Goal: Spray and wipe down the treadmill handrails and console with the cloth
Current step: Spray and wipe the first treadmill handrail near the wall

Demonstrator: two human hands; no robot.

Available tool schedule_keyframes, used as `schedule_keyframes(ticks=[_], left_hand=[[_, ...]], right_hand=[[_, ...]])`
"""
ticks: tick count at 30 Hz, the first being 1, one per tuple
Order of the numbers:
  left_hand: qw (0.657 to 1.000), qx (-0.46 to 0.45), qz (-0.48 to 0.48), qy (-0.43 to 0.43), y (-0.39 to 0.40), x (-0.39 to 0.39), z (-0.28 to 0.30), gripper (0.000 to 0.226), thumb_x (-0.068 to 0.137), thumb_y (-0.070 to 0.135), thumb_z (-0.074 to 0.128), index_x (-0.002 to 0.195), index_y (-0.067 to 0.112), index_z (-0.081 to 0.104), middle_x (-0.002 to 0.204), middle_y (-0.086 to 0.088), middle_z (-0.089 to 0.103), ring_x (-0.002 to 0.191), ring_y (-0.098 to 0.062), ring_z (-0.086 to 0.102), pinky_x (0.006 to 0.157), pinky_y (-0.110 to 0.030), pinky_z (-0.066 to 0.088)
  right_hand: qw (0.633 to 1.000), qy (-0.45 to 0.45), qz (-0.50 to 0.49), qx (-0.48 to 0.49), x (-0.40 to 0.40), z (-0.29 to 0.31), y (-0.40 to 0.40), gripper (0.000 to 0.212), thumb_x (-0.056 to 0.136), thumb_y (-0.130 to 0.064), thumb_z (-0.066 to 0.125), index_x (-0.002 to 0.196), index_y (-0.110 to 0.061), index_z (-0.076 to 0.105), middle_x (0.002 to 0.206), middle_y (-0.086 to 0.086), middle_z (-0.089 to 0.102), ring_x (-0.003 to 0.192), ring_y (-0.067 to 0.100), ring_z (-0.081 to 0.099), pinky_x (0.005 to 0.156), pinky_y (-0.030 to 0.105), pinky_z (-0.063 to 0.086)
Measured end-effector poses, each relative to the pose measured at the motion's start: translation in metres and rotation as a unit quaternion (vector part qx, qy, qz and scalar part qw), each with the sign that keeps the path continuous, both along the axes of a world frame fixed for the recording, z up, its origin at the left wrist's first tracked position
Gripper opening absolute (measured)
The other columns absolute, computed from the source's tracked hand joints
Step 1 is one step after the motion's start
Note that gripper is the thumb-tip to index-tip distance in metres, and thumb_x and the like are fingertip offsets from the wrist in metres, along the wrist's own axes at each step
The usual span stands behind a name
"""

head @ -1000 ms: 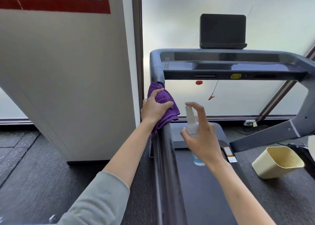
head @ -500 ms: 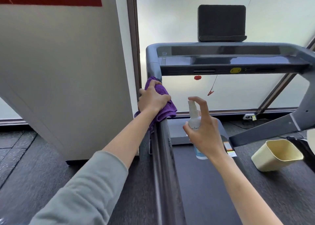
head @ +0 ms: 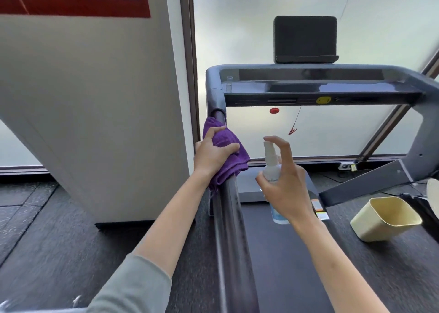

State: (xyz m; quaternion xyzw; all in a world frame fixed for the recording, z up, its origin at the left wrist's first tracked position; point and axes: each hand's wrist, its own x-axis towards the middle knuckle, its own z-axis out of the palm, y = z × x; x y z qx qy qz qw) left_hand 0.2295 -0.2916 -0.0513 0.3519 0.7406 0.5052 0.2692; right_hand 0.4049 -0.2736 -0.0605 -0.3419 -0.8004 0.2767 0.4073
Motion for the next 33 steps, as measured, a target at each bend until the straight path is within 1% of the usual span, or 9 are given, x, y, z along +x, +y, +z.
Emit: schedule_keyframes(ticks=[3, 7, 10, 13, 19, 22, 27, 30, 33], left_hand=[[1.000, 0.003, -0.006, 0.002, -0.012, 0.007, -0.007, 0.067, 0.060, 0.053, 0.072, 0.124, 0.048, 0.051, 0.126, -0.004, 0.054, 0.103, -0.021, 0.059, 0.095, -0.039, 0.051], [0.998, -0.034, 0.008, 0.049, 0.016, -0.005, -0.004, 0.060, 0.075, 0.038, 0.076, 0.129, 0.040, 0.048, 0.128, -0.005, 0.048, 0.096, -0.019, 0.050, 0.074, -0.017, 0.040], [0.992, -0.072, 0.022, 0.100, 0.039, -0.014, 0.005, 0.061, 0.079, 0.034, 0.073, 0.133, 0.036, 0.045, 0.131, -0.011, 0.043, 0.102, -0.026, 0.047, 0.084, -0.027, 0.035], [0.987, -0.097, 0.028, 0.123, 0.063, -0.024, 0.017, 0.063, 0.079, 0.034, 0.073, 0.135, 0.032, 0.042, 0.132, -0.014, 0.041, 0.111, -0.032, 0.050, 0.083, -0.029, 0.037], [0.985, -0.118, 0.041, 0.122, 0.078, -0.032, 0.022, 0.066, 0.078, 0.038, 0.074, 0.135, 0.032, 0.040, 0.133, -0.016, 0.040, 0.114, -0.034, 0.051, 0.087, -0.033, 0.040], [0.988, -0.112, 0.028, 0.103, 0.067, -0.031, 0.015, 0.068, 0.077, 0.042, 0.073, 0.136, 0.037, 0.039, 0.135, -0.015, 0.042, 0.116, -0.036, 0.051, 0.098, -0.037, 0.043], [0.998, -0.052, 0.023, 0.029, 0.031, -0.013, 0.006, 0.066, 0.075, 0.039, 0.075, 0.133, 0.041, 0.042, 0.131, -0.005, 0.051, 0.112, -0.027, 0.052, 0.091, -0.030, 0.042], [0.999, -0.006, 0.025, -0.026, -0.009, 0.010, 0.002, 0.070, 0.060, 0.041, 0.078, 0.124, 0.041, 0.049, 0.123, 0.000, 0.057, 0.108, -0.024, 0.058, 0.098, -0.038, 0.048], [0.997, 0.027, 0.024, -0.070, -0.053, 0.037, -0.007, 0.067, 0.054, 0.038, 0.077, 0.116, 0.046, 0.052, 0.114, 0.005, 0.059, 0.103, -0.023, 0.062, 0.094, -0.042, 0.052]], right_hand=[[1.000, 0.004, 0.006, -0.005, 0.000, -0.006, 0.000, 0.069, 0.080, 0.004, 0.061, 0.127, -0.040, 0.038, 0.068, 0.008, 0.053, 0.048, 0.020, 0.044, 0.047, 0.030, 0.044], [1.000, 0.001, 0.006, -0.028, -0.006, -0.010, 0.009, 0.067, 0.081, 0.004, 0.060, 0.127, -0.040, 0.038, 0.062, 0.010, 0.052, 0.046, 0.028, 0.050, 0.045, 0.041, 0.051], [1.000, -0.007, -0.004, -0.029, -0.016, -0.011, 0.021, 0.068, 0.081, 0.003, 0.060, 0.128, -0.039, 0.037, 0.062, 0.014, 0.052, 0.047, 0.034, 0.052, 0.048, 0.048, 0.053], [0.999, -0.010, -0.007, -0.036, -0.030, -0.010, 0.030, 0.068, 0.080, 0.004, 0.059, 0.130, -0.037, 0.037, 0.060, 0.015, 0.049, 0.046, 0.034, 0.050, 0.048, 0.051, 0.051], [0.999, 0.008, -0.016, -0.030, -0.028, -0.003, 0.025, 0.067, 0.081, 0.003, 0.060, 0.130, -0.037, 0.037, 0.066, -0.004, 0.048, 0.050, 0.033, 0.052, 0.048, 0.050, 0.053], [0.999, 0.012, -0.015, -0.033, -0.018, -0.002, 0.017, 0.067, 0.082, 0.002, 0.061, 0.130, -0.037, 0.037, 0.068, -0.003, 0.048, 0.051, 0.035, 0.052, 0.048, 0.051, 0.053], [1.000, 0.011, -0.006, -0.026, -0.006, -0.004, 0.000, 0.067, 0.081, 0.002, 0.061, 0.131, -0.036, 0.037, 0.068, -0.002, 0.047, 0.051, 0.035, 0.053, 0.048, 0.052, 0.053], [0.999, 0.025, 0.005, -0.022, 0.001, -0.007, -0.009, 0.067, 0.081, 0.002, 0.063, 0.128, -0.037, 0.035, 0.071, -0.004, 0.049, 0.050, 0.038, 0.056, 0.049, 0.053, 0.053], [0.999, 0.041, 0.010, -0.017, 0.012, -0.008, -0.016, 0.070, 0.081, 0.005, 0.064, 0.126, -0.039, 0.034, 0.073, -0.006, 0.052, 0.049, 0.034, 0.056, 0.049, 0.051, 0.052]])
